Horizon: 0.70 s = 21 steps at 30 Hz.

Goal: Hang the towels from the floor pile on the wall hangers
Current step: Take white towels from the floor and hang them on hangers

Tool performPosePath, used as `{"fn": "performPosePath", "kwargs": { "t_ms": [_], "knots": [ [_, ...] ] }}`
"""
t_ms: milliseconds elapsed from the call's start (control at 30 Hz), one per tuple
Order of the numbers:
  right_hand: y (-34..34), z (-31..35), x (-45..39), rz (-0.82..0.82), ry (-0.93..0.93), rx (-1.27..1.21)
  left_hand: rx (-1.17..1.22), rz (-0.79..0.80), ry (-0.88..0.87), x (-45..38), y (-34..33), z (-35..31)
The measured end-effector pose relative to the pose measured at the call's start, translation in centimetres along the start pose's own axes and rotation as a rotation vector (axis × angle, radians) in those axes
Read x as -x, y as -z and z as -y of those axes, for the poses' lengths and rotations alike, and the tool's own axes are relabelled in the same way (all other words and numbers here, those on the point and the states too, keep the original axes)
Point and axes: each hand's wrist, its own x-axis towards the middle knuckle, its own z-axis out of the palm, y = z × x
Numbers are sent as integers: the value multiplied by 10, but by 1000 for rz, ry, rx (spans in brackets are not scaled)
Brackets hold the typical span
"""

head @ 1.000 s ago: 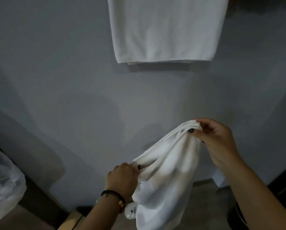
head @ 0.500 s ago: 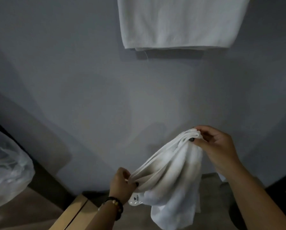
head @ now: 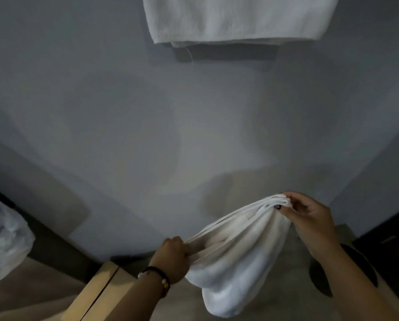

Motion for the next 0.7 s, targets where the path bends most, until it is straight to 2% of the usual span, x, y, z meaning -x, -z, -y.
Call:
{"fn": "performPosePath", "kwargs": {
  "t_ms": [100,167,333,433,600,700],
  "knots": [
    [9,-28,-4,-62,-54,95,81,-70,75,-5,12,9],
    [15,-47,-5,-44,-89,194,208,-128,122,-7,23,16],
    [16,-63,-1,39,-85,401,427,-134,130,-3,39,26],
    [12,-61,-1,60,-70,518,375,-117,73,1,47,27],
    [-9,-63,2,170,-245,164,154,36,63,16,41,29],
    [-19,-63,4,216,-263,76,26,99,27,25,27,36]
  ]
}}
